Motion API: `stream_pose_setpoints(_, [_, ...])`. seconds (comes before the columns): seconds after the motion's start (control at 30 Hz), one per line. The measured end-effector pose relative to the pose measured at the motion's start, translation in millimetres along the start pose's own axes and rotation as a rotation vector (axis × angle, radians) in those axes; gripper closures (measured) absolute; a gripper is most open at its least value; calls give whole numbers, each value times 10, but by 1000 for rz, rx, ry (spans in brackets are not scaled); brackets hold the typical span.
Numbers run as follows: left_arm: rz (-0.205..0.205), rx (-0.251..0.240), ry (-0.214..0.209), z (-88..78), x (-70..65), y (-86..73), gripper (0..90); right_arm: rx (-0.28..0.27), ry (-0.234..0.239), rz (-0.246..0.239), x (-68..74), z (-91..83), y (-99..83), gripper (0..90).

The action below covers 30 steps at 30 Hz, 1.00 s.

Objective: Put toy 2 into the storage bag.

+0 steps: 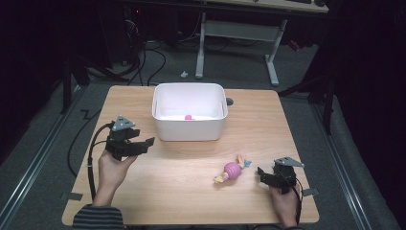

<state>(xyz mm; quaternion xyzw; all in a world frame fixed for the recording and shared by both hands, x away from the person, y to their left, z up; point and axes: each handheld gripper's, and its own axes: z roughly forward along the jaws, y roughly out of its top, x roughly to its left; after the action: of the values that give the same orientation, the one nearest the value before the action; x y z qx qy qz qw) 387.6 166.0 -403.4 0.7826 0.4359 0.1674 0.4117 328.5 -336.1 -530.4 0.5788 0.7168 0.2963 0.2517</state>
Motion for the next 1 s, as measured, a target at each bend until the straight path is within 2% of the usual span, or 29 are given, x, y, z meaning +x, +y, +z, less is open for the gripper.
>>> stream_pose_setpoints(0.2, [-36, 5, -4, 82, 10, -224, 350, -1, 1, -2, 0, 1, 0, 235])
stream_pose_setpoints(0.63, [-88, 11, 5, 242, 25, -516, 340, -1, 0, -1, 1, 1, 0, 235])
stream_pose_setpoints(1.0, [-108, 54, 48, 568, -11, -800, 336, 0, 0, 1, 3, 1, 1, 234])
